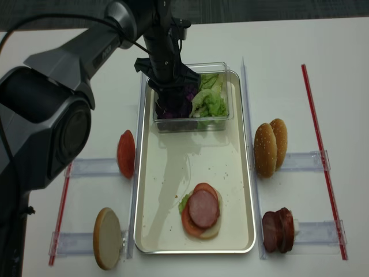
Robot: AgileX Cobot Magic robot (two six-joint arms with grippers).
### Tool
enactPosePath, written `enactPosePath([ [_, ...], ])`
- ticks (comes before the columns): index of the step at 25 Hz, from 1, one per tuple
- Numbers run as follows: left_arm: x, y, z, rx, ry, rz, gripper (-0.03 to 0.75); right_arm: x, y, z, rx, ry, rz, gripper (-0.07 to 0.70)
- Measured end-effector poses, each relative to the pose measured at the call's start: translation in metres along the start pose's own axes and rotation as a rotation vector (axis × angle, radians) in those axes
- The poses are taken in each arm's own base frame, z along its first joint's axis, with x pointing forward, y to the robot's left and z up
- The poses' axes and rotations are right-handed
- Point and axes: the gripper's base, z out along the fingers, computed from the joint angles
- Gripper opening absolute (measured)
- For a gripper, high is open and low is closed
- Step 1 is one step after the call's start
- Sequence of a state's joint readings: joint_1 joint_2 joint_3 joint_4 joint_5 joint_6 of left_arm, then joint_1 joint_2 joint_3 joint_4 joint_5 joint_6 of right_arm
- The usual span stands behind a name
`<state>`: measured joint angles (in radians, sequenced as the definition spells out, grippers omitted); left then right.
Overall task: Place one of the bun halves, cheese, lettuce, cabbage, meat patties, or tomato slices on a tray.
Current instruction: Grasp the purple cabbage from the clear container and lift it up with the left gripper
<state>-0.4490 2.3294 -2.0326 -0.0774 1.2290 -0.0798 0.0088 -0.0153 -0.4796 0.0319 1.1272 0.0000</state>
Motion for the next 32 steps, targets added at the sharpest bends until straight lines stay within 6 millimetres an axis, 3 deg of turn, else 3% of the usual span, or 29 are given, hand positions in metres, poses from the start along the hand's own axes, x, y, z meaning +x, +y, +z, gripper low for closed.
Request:
enactPosePath([
  [6,0.0,0.0,0.0,0.0,0.0,0.0,0.242,0.0,0.0,0.0,0.0,0.0,0.0,0.32],
  [32,-0.0037,-0.0011,-0.0061,0.005,-0.025,0.003,0.149,0.0001,0.0,0.0,0.0,0.001,0.0,0.32],
])
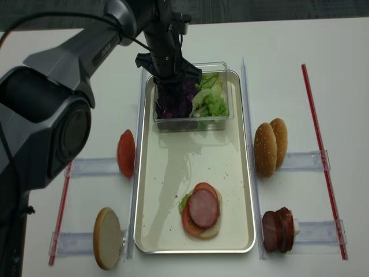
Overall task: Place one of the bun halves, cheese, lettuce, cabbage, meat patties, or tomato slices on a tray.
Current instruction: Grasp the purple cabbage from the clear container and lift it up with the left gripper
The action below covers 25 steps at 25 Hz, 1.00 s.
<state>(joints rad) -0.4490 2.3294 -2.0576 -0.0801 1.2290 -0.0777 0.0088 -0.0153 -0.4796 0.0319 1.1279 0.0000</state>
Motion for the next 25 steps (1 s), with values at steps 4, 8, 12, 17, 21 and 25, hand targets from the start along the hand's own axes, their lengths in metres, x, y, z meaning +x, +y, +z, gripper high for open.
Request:
enactPosePath([
  [4,0.0,0.0,0.0,0.0,0.0,0.0,0.128,0.0,0.0,0.0,0.0,0.0,0.0,0.319],
  [8,0.0,0.0,0.0,0.0,0.0,0.0,0.125,0.0,0.0,0.0,0.0,0.0,0.0,0.319],
  [12,0.0,0.0,0.0,0.0,0.0,0.007,0.125,0.0,0.0,0.0,0.0,0.0,0.0,0.319],
  [17,0.0,-0.001,-0.009,0.0,-0.018,0.015,0.124,0.0,0.0,0.0,0.0,0.0,0.0,0.319],
  [21,0.0,-0.002,-0.023,0.002,-0.047,0.035,0.124,0.0,0.0,0.0,0.0,0.0,0.0,0.32],
  [25,0.001,-0.002,-0.034,0.001,-0.07,0.044,0.124,0.0,0.0,0.0,0.0,0.0,0.0,0.319],
])
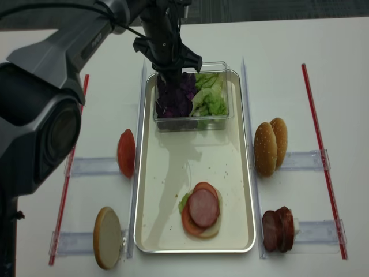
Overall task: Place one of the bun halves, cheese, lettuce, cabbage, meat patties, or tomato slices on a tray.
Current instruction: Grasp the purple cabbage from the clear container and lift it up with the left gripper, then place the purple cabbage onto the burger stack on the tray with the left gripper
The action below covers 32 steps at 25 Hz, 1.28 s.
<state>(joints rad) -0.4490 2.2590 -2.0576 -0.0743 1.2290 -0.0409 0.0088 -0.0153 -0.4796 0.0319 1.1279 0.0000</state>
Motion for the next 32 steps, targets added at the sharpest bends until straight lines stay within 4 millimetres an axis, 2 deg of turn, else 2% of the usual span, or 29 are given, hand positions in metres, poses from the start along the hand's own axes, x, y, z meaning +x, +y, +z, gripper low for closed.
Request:
enactPosePath([
  [7,0.002,-0.006,-0.027,-0.011,-0.047,0.023,0.124,0.0,0.0,0.0,0.0,0.0,0.0,0.319],
  [14,0.015,-0.011,-0.05,-0.028,-0.059,0.048,0.123,0.0,0.0,0.0,0.0,0.0,0.0,0.319],
  [20,0.037,-0.023,-0.066,-0.026,-0.043,0.082,0.123,0.0,0.0,0.0,0.0,0.0,0.0,0.319],
  [29,0.079,-0.039,-0.087,-0.036,-0.005,0.146,0.123,0.0,0.0,0.0,0.0,0.0,0.0,0.319],
  [32,0.094,-0.05,-0.091,-0.032,0.01,0.182,0.123,0.0,0.0,0.0,0.001,0.0,0.001,0.319],
])
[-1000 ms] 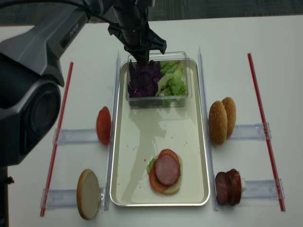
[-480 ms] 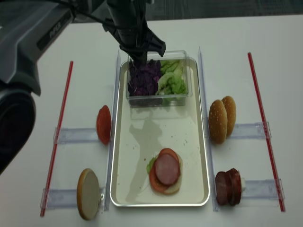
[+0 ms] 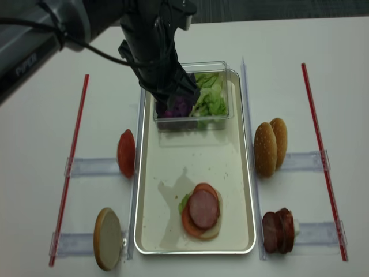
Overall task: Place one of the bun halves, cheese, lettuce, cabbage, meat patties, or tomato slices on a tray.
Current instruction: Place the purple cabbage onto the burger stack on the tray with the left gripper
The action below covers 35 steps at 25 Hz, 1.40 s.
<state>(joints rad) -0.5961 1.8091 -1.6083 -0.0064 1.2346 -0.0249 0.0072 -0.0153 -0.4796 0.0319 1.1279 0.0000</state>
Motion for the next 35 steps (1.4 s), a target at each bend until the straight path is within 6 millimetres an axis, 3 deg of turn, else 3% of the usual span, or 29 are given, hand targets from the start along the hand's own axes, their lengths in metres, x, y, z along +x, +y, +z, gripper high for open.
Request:
enactPosePath([
  [10,0.029,-0.057,0.005,0.024,0.059,0.173,0.123,0.0,0.0,0.0,0.0,0.0,0.017,0.319],
  [19,0.04,-0.094,0.001,0.027,0.052,0.295,0.123,0.0,0.0,0.0,0.0,0.0,0.026,0.319],
  [23,0.045,-0.1,0.005,0.015,0.064,0.317,0.123,0.0,0.0,0.0,0.0,0.0,0.027,0.319],
  [35,0.074,-0.097,0.043,0.006,0.194,0.322,0.123,0.0,0.0,0.0,0.0,0.0,0.028,0.319],
])
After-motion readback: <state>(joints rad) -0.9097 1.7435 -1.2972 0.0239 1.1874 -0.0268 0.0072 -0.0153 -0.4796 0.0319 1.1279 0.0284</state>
